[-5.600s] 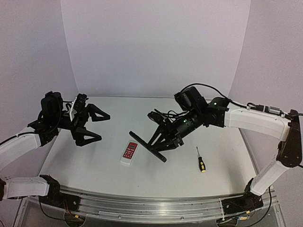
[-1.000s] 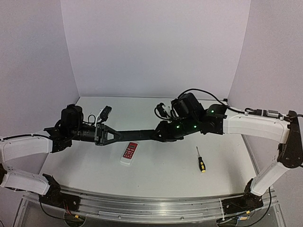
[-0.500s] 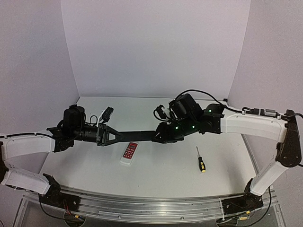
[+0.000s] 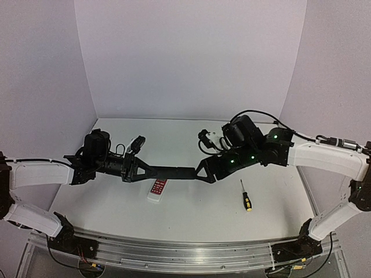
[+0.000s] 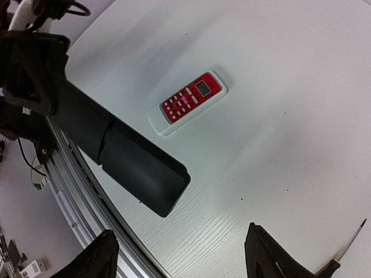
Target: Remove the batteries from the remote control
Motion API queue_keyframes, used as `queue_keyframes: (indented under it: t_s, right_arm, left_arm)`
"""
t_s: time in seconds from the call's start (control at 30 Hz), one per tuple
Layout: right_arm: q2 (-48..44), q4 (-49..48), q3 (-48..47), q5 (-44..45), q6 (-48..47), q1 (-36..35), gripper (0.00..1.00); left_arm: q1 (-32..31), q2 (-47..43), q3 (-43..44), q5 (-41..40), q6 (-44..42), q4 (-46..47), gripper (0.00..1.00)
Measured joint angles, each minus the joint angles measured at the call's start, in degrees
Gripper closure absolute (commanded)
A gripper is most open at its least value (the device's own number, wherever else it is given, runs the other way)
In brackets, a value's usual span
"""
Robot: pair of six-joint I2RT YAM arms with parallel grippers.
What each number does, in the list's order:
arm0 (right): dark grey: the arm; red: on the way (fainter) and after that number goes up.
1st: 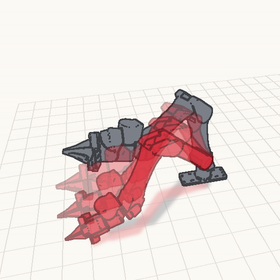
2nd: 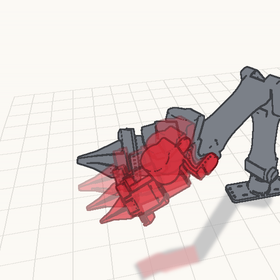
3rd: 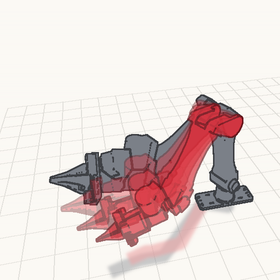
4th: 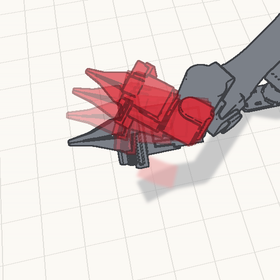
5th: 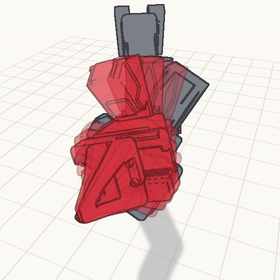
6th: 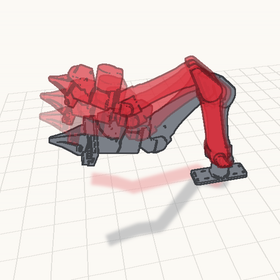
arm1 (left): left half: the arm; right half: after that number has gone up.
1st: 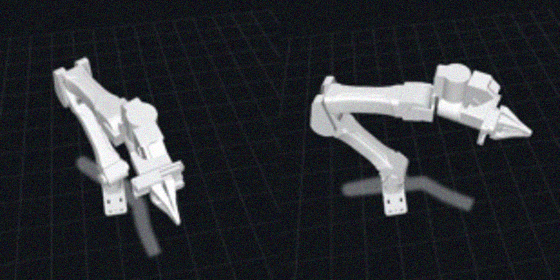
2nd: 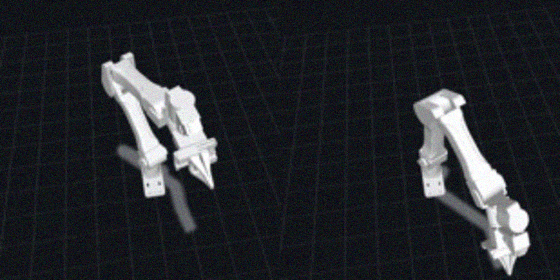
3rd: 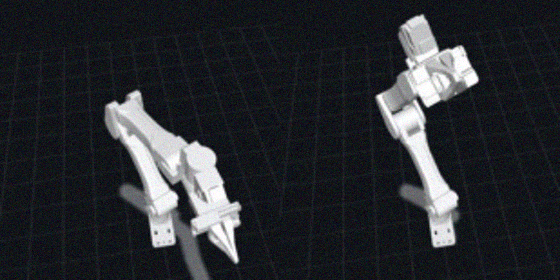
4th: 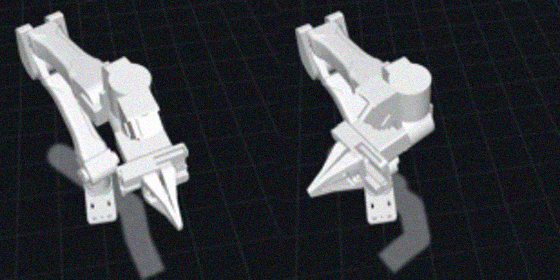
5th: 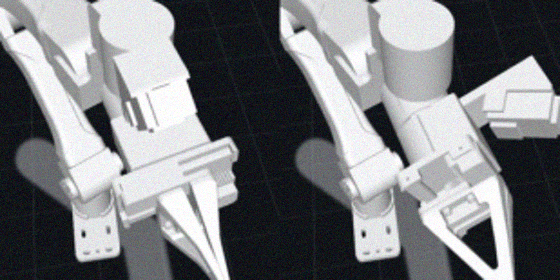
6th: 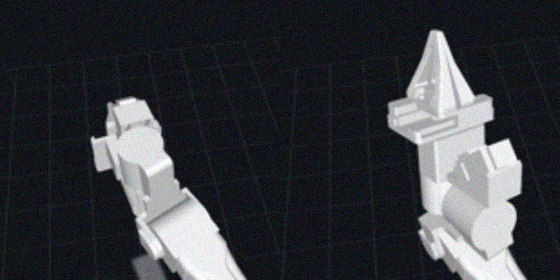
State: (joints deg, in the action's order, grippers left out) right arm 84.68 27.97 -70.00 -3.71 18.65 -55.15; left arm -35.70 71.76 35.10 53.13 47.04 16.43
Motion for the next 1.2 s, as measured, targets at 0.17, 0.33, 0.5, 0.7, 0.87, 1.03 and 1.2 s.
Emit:
queue_keyframes:
  t_s: [0.17,0.33,0.5,0.7,0.87,1.03,1.2]
  right_arm:
    - [-3.84,1.33,0.04,-3.12,-15.62,0.14,0.15]
    - [-2.88,2.13,-0.11,-6.64,-31.36,-0.36,0.13]
    - [2.42,3.0,-3.04,-6.06,-42.38,-2.14,0.13]
    - [8.1,3.08,-7.31,-4.3,-50.01,-2.92,0.16]
    - [10.31,3.08,-9.11,-4.02,-53.38,-3.05,0.22]
    - [11.11,3.1,-9.85,-3.93,-55.27,-3.23,0.28]
    - [11.9,3.05,-10.14,-3.13,-56.3,-3.66,0.3]
  left_arm:
    - [0.0,1.97,1.17,2.1,1.32,-0.56,1.0]
    - [0.0,3.48,2.4,3.37,2.23,-2.8,1.0]
    - [0.0,3.64,2.72,3.9,3.06,-3.9,1.0]
    - [0.0,3.64,2.72,4.18,3.91,-4.33,1.0]
    - [0.0,3.64,2.72,4.29,3.99,-4.55,1.0]
    - [0.0,3.64,2.72,4.34,3.99,-4.62,1.0]
    - [0.0,3.62,2.72,4.36,4.0,-4.63,1.0]
